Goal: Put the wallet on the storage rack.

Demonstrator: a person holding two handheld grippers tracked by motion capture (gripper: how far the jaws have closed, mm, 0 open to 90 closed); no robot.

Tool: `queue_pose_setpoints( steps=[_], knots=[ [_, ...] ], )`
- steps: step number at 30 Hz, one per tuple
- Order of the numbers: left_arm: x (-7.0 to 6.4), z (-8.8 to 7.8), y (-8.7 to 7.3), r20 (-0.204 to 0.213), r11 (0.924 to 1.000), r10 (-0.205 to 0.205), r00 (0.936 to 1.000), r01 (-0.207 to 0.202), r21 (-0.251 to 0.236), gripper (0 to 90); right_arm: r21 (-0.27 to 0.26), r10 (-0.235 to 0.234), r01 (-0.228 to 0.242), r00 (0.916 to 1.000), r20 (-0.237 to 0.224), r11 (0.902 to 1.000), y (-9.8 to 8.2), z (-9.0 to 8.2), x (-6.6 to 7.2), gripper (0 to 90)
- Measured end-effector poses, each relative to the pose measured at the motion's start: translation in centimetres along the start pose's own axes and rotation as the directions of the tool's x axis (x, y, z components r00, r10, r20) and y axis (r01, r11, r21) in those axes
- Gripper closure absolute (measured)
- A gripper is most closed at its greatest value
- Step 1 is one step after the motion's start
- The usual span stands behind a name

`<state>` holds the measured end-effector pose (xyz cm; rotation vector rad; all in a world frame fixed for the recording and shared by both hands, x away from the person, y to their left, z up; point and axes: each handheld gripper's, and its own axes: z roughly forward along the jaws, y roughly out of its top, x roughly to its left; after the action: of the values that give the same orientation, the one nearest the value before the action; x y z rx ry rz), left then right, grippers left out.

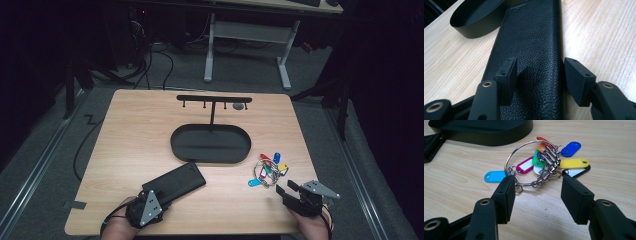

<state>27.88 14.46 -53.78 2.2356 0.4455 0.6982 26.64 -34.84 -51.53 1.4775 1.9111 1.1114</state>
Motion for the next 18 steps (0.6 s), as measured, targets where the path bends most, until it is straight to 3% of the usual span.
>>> queue_pose_setpoints(
  steps=[10, 18],
  knots=[
    [-0.05, -0.21, 0.19, -0.001, 0.9999, -0.012, 0.9999, 0.012, 0.001, 58.8, 0.000, 0.023, -0.023, 0.9997, -0.011, 0.9997, -0.11, 0.10, -0.01, 45.7],
    [-0.45, -0.43, 0.41, -0.015, 0.9999, 0.012, 0.9998, -0.012, -0.001, 69.5, -0.006, 0.040, -0.040, 0.9991, -0.016, 0.9992, -0.11, -0.05, -0.16, 45.8]
  ],
)
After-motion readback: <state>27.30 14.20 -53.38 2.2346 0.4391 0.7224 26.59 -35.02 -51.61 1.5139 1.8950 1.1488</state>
